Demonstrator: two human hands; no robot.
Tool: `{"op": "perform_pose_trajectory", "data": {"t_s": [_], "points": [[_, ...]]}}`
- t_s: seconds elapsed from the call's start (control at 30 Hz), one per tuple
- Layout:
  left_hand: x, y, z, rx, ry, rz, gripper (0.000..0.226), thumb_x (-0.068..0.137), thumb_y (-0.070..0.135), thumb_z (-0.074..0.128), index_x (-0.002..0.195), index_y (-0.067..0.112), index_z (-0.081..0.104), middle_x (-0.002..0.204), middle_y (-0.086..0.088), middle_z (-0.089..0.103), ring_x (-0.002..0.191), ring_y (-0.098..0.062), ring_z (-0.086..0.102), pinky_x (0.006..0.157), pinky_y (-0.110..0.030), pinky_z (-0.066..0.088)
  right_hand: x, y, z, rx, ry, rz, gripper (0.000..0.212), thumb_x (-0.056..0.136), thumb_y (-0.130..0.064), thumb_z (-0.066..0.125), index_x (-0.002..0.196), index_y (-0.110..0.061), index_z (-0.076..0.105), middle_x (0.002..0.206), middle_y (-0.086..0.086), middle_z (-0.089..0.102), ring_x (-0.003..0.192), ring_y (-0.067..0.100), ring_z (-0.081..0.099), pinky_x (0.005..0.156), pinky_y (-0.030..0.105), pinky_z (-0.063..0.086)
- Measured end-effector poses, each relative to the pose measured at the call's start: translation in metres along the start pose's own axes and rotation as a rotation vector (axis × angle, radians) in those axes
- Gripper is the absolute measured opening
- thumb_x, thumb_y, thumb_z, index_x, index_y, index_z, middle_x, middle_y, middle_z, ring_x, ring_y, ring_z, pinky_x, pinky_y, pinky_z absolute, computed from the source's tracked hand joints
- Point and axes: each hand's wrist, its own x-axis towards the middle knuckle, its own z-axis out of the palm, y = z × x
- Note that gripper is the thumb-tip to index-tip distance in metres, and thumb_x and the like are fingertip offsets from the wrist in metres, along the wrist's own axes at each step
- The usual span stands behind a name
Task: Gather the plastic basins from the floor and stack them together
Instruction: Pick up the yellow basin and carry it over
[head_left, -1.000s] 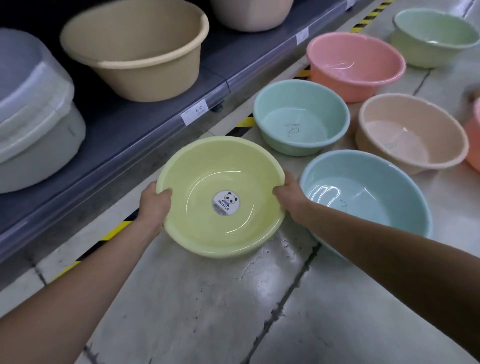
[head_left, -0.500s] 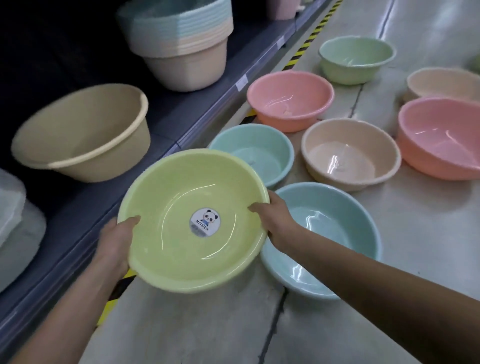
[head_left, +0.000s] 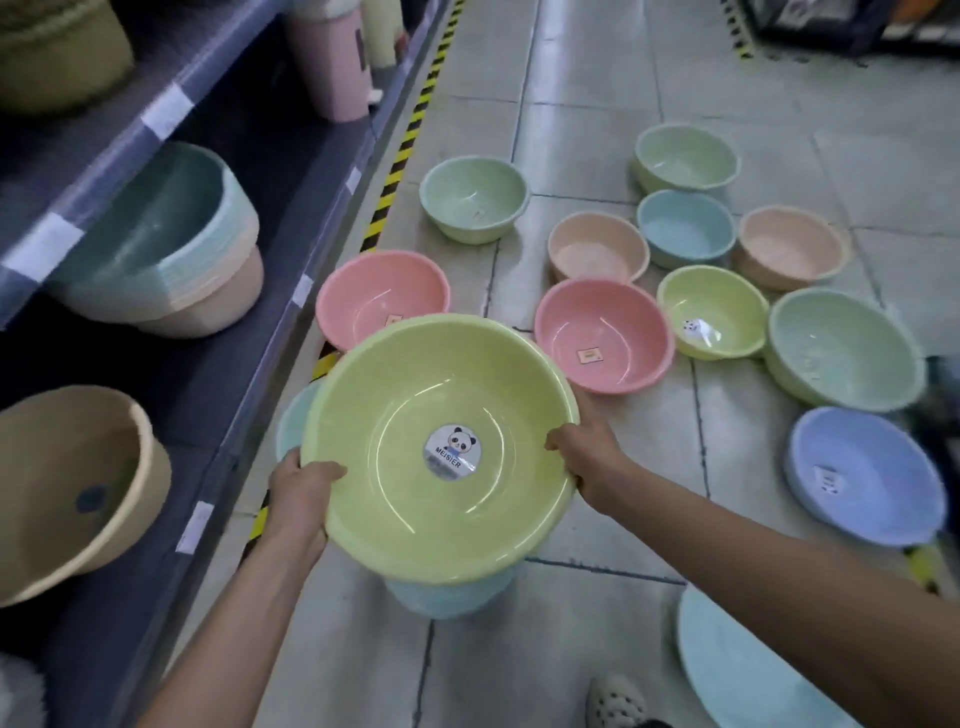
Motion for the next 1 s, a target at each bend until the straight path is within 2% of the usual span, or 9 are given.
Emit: {"op": "perform_pose_trajectory", "data": {"t_s": [0.07, 0.17, 0.33, 0.43, 0.5, 0.7, 0.77, 0.87, 1.0], "points": [[-0.038, 0.048, 0.029, 0.028, -0.045, -0.031, 0.031, 0.080, -0.006, 0.057, 0.105, 0.012, 0.062, 0.103, -0.018, 0.069, 0.088, -0.038, 0.066, 0.072, -0.045, 0.057, -0.028, -0.045, -0.041, 0.028, 0.054, 0.038, 0.061, 0.082, 0.015, 0.045, 0.125, -0.026, 0.054, 0.101, 0.008, 0.066, 0.083, 0.024, 0.062, 0.061, 0.032, 0.053], [-0.097, 0.121, 0.073, 0.096, -0.095, -0.074, 0.032, 0.082, -0.004, 0.056, 0.106, 0.017, 0.059, 0.099, -0.011, 0.067, 0.087, -0.035, 0.064, 0.080, -0.054, 0.055, -0.070, -0.110, -0.101, 0.081, 0.121, 0.112, 0.051, 0.084, 0.014, 0.045, 0.121, -0.020, 0.055, 0.098, 0.008, 0.066, 0.082, 0.026, 0.064, 0.069, 0.037, 0.055], [-0.189, 0.227, 0.143, 0.180, -0.164, -0.074, 0.033, 0.082, -0.006, 0.055, 0.110, 0.012, 0.059, 0.101, -0.013, 0.069, 0.082, -0.030, 0.065, 0.071, -0.038, 0.055, -0.130, -0.204, -0.188, 0.155, 0.206, 0.180, 0.059, 0.082, 0.012, 0.047, 0.132, -0.019, 0.055, 0.110, 0.014, 0.068, 0.093, 0.034, 0.066, 0.069, 0.039, 0.056], [-0.233, 0.277, 0.182, 0.203, -0.230, -0.072, 0.040, 0.082, -0.008, 0.055, 0.115, 0.013, 0.059, 0.099, -0.010, 0.070, 0.085, -0.030, 0.066, 0.070, -0.036, 0.055, -0.156, -0.247, -0.233, 0.234, 0.252, 0.200, 0.057, 0.084, 0.012, 0.047, 0.131, -0.020, 0.052, 0.110, 0.012, 0.067, 0.093, 0.032, 0.065, 0.069, 0.037, 0.056], [-0.248, 0.304, 0.214, 0.219, -0.253, -0.060, 0.045, 0.083, -0.010, 0.054, 0.118, 0.017, 0.057, 0.098, -0.008, 0.069, 0.085, -0.029, 0.066, 0.073, -0.037, 0.055, -0.162, -0.271, -0.260, 0.260, 0.280, 0.207, 0.058, 0.084, 0.012, 0.047, 0.133, -0.019, 0.052, 0.113, 0.013, 0.067, 0.094, 0.033, 0.065, 0.074, 0.042, 0.056], [-0.244, 0.355, 0.291, 0.343, -0.296, -0.035, 0.041, 0.081, -0.004, 0.058, 0.117, 0.015, 0.057, 0.102, -0.012, 0.068, 0.094, -0.034, 0.065, 0.086, -0.052, 0.056, -0.139, -0.316, -0.309, 0.356, 0.320, 0.192, 0.059, 0.084, 0.014, 0.047, 0.133, -0.017, 0.052, 0.113, 0.015, 0.068, 0.098, 0.033, 0.065, 0.078, 0.042, 0.056], [-0.232, 0.370, 0.322, 0.369, -0.325, -0.026, 0.039, 0.082, -0.005, 0.057, 0.116, 0.015, 0.056, 0.098, -0.009, 0.067, 0.091, -0.032, 0.065, 0.086, -0.049, 0.055, -0.119, -0.327, -0.323, 0.388, 0.344, 0.202, 0.059, 0.084, 0.013, 0.048, 0.134, -0.016, 0.052, 0.117, 0.016, 0.067, 0.102, 0.035, 0.065, 0.078, 0.042, 0.057], [-0.204, 0.386, 0.376, 0.376, -0.375, -0.033, 0.041, 0.080, -0.008, 0.055, 0.116, 0.012, 0.056, 0.099, -0.011, 0.068, 0.087, -0.031, 0.065, 0.078, -0.042, 0.056, -0.082, -0.346, -0.344, 0.413, 0.408, 0.222, 0.053, 0.085, 0.013, 0.049, 0.129, -0.016, 0.054, 0.113, 0.013, 0.068, 0.093, 0.029, 0.065, 0.076, 0.039, 0.056], [-0.169, 0.399, 0.450, 0.448, -0.437, -0.057, 0.040, 0.079, -0.006, 0.055, 0.114, 0.013, 0.057, 0.103, -0.013, 0.069, 0.088, -0.031, 0.067, 0.071, -0.038, 0.056, -0.034, -0.367, -0.374, 0.409, 0.476, 0.240, 0.053, 0.085, 0.013, 0.049, 0.125, -0.021, 0.057, 0.107, 0.007, 0.069, 0.092, 0.026, 0.064, 0.074, 0.037, 0.054]]}}
